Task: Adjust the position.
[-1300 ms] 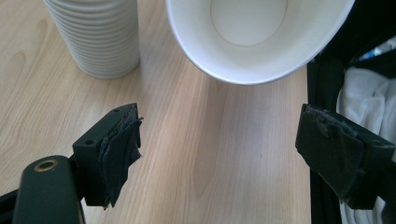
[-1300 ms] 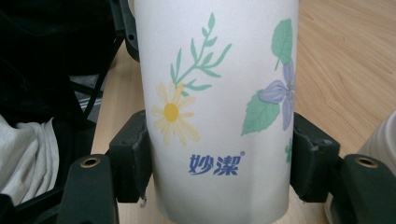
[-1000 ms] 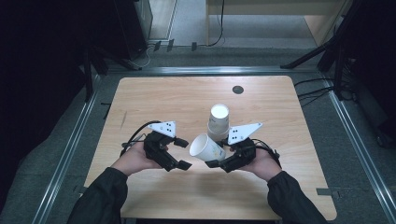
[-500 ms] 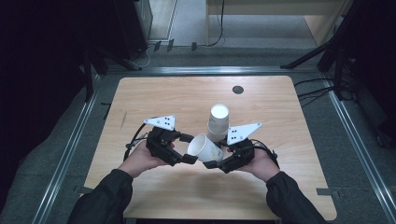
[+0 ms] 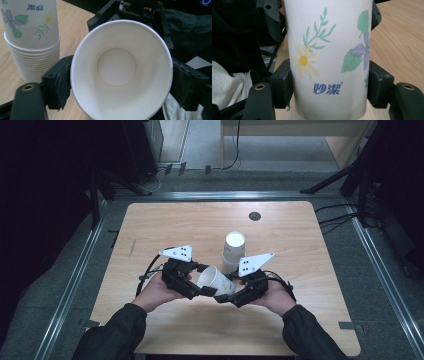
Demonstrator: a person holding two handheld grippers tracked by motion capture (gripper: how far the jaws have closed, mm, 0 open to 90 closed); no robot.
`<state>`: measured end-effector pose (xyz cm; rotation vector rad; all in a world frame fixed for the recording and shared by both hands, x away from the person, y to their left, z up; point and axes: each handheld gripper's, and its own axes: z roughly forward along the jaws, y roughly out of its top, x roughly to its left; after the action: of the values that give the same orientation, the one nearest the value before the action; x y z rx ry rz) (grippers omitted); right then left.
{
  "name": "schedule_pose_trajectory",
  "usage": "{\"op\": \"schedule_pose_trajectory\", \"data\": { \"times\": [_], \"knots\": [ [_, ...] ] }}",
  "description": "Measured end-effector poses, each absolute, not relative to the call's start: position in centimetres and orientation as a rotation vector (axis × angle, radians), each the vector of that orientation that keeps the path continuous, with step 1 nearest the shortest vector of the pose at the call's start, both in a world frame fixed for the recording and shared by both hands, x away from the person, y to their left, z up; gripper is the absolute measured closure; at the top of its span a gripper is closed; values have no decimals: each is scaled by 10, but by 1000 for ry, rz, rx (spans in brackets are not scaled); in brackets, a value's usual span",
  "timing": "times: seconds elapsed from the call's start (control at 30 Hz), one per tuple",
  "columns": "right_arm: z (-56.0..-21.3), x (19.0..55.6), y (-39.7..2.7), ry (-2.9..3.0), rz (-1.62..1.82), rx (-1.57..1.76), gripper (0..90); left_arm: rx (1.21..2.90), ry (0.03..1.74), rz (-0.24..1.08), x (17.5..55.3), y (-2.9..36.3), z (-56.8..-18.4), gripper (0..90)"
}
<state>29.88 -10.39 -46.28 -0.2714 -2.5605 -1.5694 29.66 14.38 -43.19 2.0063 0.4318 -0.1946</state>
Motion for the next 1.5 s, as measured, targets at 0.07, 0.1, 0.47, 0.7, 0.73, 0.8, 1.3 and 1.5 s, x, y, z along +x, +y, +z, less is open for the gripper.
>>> {"op": "schedule_pose_trajectory", "data": {
  "times": [0.07, 0.1, 0.47, 0.7, 0.73, 0.8, 1.3, 1.5],
  "knots": [
    [-463, 299, -103, -2566, -1566, -263, 339, 2007, 428, -195, 296, 144, -432, 205],
    [-464, 299, -102, -2564, -1566, -263, 339, 2010, 427, -192, 296, 144, -432, 209],
    [-465, 299, -102, -2567, -1542, -282, 338, 2025, 437, -188, 297, 144, -432, 232],
    [-464, 299, -102, -2564, -1552, -280, 337, 2018, 437, -187, 296, 144, -432, 243],
    [-464, 299, -102, -2562, -1549, -281, 337, 2017, 438, -184, 296, 144, -432, 243],
    [-464, 299, -102, -2564, -1551, -277, 334, 2019, 438, -187, 296, 145, -431, 244],
    [-467, 299, -100, -2593, -1522, -315, 250, 1988, 451, -197, 300, 156, -427, 245],
    [-470, 299, -102, -2620, -1497, -319, 232, 1971, 469, -184, 301, 167, -422, 245]
  ]
}}
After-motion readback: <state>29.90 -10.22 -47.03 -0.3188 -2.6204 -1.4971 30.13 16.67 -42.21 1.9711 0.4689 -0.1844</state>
